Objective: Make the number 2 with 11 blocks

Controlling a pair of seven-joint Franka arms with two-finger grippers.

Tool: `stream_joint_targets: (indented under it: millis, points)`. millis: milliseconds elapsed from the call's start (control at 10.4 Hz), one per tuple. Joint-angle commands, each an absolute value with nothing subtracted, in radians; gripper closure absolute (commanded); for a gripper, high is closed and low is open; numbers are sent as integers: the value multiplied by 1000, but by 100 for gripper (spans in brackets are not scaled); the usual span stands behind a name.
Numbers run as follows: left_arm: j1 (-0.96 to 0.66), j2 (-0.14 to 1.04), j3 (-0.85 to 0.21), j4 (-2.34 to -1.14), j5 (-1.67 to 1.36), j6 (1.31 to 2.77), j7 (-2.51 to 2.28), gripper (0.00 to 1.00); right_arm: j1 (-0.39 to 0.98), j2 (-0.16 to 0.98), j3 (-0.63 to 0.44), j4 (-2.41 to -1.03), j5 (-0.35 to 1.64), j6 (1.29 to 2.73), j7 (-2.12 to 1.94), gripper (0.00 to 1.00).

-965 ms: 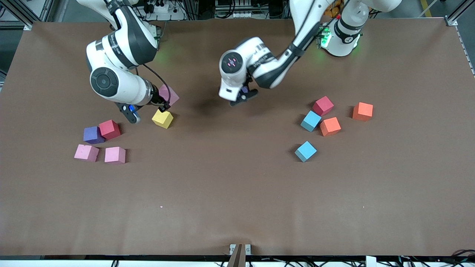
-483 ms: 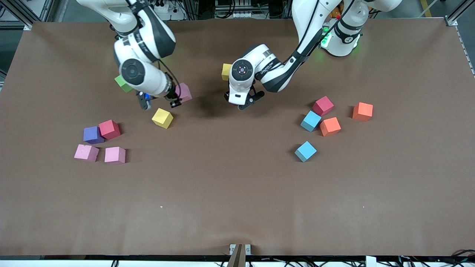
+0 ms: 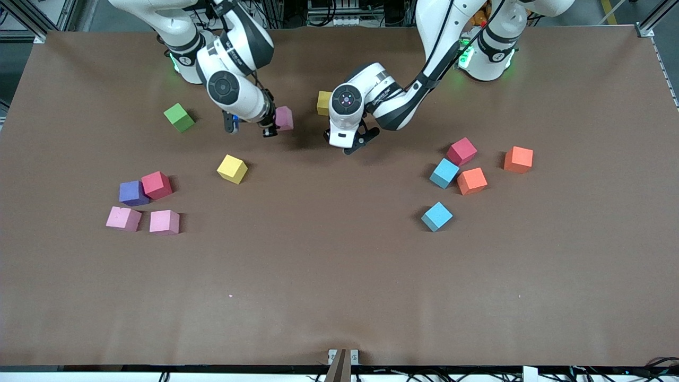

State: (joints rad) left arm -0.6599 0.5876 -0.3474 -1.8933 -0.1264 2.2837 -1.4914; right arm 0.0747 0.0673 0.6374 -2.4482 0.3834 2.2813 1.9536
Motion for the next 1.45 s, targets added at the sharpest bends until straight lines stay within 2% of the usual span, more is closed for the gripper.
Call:
stream_joint_targets:
  millis: [0, 97, 386, 483, 579, 676, 1062, 1351]
  points:
    - [-661, 598, -350, -1901, -153, 2299, -1509, 0, 69, 34, 721, -2528, 483, 2406, 1995, 100]
    - [-664, 606, -350, -1899, -153, 2327, -1528, 0, 71, 38, 747, -2546, 495, 2452, 2011, 100]
    - [-663, 607, -348, -1898, -153, 2342, -1540, 0, 78, 55, 796, -2574, 506, 2467, 2043, 100]
    - [-660, 607, -348, -1896, -153, 2342, -1540, 17, 78, 66, 804, -2586, 511, 2473, 2043, 100]
    - [-663, 607, -348, -1896, -152, 2344, -1540, 64, 77, 75, 808, -2591, 511, 2489, 2045, 100]
    - [-667, 607, -348, -1896, -153, 2347, -1542, 98, 72, 95, 825, -2589, 517, 2508, 2052, 100]
    - [-643, 554, -348, -1917, -152, 2345, -1773, 100, 72, 135, 854, -2589, 518, 2583, 2098, 100]
    - [-615, 439, -350, -2046, -153, 2356, -1952, 100, 69, 153, 867, -2591, 518, 2583, 2106, 100]
